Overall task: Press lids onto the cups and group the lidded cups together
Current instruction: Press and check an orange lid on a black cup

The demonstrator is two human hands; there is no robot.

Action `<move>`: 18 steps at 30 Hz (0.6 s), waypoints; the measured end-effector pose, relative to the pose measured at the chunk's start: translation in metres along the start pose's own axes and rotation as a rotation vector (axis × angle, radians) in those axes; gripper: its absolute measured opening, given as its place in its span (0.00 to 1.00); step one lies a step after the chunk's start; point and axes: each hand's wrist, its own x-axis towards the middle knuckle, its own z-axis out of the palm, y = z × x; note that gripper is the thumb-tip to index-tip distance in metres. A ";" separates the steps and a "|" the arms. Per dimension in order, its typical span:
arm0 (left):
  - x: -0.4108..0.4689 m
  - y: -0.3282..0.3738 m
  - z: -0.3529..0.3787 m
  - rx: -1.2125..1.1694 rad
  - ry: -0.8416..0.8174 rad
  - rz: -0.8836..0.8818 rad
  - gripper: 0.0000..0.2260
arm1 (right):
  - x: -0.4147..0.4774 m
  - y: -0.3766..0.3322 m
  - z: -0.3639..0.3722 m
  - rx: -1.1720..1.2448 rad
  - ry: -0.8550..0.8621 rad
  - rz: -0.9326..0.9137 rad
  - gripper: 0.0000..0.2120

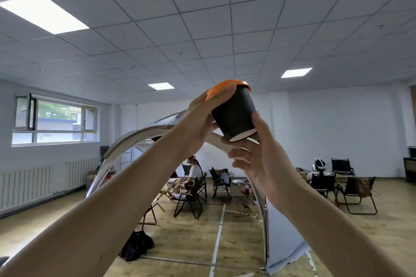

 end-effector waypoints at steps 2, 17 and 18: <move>0.000 0.001 0.003 0.006 -0.001 -0.004 0.46 | -0.001 0.000 -0.003 0.078 -0.042 0.039 0.32; -0.001 -0.001 0.014 0.051 -0.007 -0.006 0.32 | -0.009 -0.004 -0.008 0.035 -0.109 -0.012 0.31; -0.002 -0.001 0.014 0.052 -0.015 -0.009 0.33 | -0.009 -0.004 -0.008 0.043 -0.105 -0.001 0.32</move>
